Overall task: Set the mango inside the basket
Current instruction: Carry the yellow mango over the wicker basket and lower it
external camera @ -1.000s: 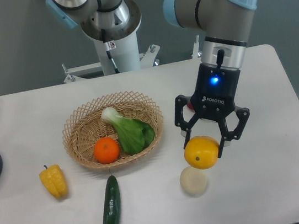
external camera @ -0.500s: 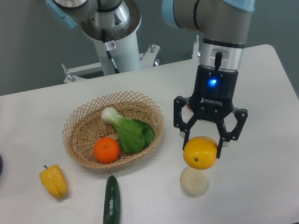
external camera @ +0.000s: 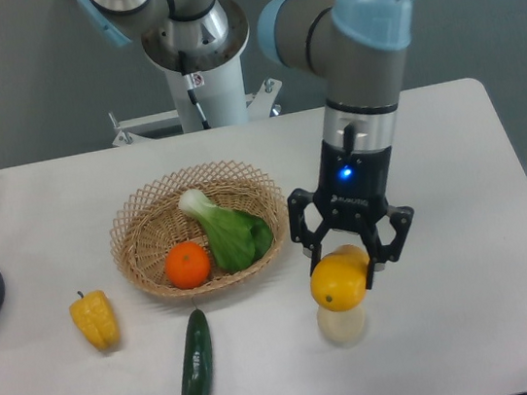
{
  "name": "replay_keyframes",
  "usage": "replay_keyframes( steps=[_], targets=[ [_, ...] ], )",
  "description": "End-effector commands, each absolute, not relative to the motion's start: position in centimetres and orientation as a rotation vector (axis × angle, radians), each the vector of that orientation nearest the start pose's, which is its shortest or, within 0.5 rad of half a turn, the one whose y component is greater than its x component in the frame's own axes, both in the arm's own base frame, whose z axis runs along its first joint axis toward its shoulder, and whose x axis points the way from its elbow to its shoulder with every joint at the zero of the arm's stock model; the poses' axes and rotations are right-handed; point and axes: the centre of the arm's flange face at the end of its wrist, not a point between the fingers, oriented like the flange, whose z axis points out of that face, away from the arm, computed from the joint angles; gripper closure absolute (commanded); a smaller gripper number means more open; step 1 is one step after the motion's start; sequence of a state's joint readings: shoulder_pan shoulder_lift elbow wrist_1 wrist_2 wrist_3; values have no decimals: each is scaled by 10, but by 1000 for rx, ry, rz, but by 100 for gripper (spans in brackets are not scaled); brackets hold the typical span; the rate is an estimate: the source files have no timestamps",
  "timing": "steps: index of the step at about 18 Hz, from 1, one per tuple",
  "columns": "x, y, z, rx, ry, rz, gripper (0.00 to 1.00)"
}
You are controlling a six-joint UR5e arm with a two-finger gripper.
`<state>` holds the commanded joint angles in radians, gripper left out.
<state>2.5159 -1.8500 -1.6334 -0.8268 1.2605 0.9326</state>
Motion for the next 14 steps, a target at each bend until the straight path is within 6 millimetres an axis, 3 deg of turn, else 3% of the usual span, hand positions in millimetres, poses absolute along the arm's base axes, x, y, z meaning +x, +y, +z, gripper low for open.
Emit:
replay_keyframes(
  steps=[4,9,12,14],
  targets=[
    [-349,485,370,-2730,180,175,86],
    [-292,442,346,-2770,395,134,86],
    [-276,428,332,-2791,545,81,86],
    [-271,421,319,-2842,546,30,86]
  ],
)
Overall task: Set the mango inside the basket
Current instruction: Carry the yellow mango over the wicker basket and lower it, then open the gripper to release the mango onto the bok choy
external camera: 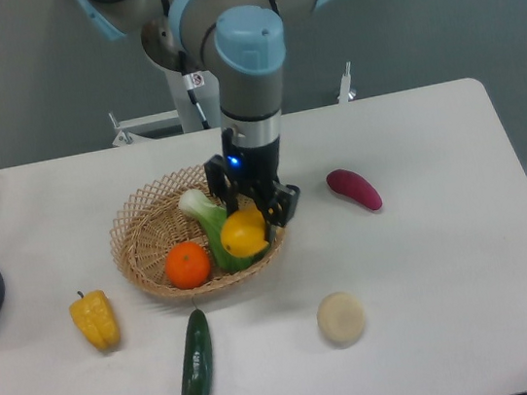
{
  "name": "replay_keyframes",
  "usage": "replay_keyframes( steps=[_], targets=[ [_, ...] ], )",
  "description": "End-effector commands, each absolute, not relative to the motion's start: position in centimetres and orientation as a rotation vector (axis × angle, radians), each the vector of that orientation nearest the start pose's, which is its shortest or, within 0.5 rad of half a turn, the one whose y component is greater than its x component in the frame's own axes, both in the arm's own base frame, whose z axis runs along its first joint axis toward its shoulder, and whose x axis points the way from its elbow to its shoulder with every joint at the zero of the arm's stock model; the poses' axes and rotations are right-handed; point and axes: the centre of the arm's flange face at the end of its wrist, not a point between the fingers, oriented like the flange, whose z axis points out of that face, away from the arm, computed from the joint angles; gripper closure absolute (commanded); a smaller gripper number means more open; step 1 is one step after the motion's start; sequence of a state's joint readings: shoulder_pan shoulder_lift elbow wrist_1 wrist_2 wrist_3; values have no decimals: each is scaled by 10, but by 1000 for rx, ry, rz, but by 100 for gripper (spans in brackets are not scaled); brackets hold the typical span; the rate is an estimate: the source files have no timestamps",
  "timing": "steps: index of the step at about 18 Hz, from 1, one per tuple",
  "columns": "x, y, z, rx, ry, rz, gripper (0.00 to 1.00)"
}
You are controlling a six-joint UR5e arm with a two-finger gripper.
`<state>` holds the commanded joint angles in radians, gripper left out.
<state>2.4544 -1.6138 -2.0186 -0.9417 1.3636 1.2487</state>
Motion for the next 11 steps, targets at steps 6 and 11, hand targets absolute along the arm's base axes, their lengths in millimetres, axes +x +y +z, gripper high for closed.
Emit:
replay_keyframes(
  steps=[6,11],
  targets=[
    [-256,408,293,-2881,502,-61,85],
    [-258,411,277,-2906,420,-106,79]
  ],
)
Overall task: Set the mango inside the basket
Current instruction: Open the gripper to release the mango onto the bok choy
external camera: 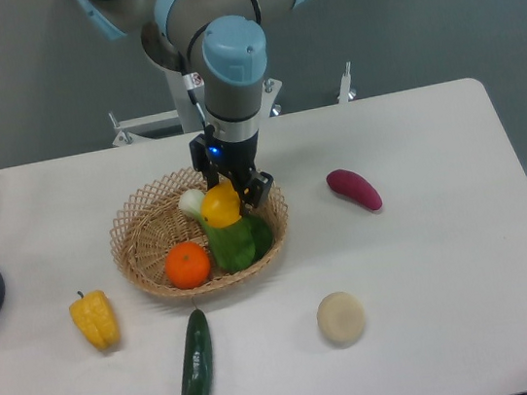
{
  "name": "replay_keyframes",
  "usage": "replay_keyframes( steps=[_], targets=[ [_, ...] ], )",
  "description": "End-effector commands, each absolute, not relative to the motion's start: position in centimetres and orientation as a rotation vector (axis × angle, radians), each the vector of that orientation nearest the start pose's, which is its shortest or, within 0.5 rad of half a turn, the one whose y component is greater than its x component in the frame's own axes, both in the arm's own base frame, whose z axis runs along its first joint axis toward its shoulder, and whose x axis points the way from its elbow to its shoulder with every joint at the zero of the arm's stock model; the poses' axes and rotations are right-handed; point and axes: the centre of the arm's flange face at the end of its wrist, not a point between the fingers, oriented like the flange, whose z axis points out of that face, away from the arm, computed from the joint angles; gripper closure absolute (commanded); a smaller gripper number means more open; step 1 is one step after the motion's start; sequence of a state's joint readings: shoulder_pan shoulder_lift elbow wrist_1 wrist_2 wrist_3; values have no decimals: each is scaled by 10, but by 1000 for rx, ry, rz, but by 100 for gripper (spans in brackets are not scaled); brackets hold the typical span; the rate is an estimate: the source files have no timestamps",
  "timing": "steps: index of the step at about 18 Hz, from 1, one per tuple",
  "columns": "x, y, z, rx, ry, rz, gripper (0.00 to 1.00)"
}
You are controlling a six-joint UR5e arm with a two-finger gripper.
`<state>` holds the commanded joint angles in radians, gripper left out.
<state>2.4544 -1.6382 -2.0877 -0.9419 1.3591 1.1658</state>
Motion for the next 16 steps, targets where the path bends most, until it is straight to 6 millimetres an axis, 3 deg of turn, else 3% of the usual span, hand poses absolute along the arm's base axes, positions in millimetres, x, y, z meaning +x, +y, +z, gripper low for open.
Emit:
replay_keyframes(
  steps=[2,4,5,6,7,12,15,16],
  targets=[
    [-257,411,274,-2908,424,-114,74],
    [-256,412,272,-2910,439,-115,49],
    [-257,413,273,-2908,440,-109,43],
    [-261,417,280,-2899,446,-88,26],
    [-268,423,287,-2891,452,-62,0],
    [-282,433,321,-2856,457,31,0],
    [-284,434,326,-2860,458,55,0],
    [-291,437,339,-2852,455,98,0]
  ],
)
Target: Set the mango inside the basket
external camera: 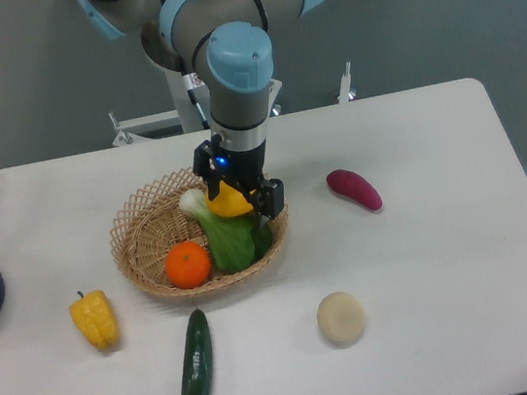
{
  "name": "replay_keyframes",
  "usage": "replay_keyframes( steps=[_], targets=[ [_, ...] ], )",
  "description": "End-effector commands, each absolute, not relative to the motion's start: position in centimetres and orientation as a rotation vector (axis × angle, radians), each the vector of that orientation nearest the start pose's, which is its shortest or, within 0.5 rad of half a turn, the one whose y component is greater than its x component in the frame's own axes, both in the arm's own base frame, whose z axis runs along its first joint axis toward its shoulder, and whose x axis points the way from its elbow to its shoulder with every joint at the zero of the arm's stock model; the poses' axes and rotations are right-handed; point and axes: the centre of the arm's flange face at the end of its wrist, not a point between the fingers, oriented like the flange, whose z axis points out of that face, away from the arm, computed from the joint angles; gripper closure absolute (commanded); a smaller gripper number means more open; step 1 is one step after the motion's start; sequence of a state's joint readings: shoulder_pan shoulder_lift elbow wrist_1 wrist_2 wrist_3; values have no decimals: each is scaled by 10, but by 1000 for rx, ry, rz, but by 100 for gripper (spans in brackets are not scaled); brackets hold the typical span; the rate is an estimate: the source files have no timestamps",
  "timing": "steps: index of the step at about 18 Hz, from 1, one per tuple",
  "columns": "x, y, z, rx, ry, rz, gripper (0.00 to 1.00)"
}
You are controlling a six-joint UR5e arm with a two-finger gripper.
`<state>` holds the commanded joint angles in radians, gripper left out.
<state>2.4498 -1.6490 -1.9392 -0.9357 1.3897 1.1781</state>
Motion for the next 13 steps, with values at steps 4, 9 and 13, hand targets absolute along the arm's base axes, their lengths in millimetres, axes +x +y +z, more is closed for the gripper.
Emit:
replay_keyframes(
  steps=[4,9,13],
  targets=[
    [-353,483,408,-2811,439,310,0],
    [-421,496,464,-2819,396,468,0],
    [-471,452,485,-2838,502,522,0]
  ],
)
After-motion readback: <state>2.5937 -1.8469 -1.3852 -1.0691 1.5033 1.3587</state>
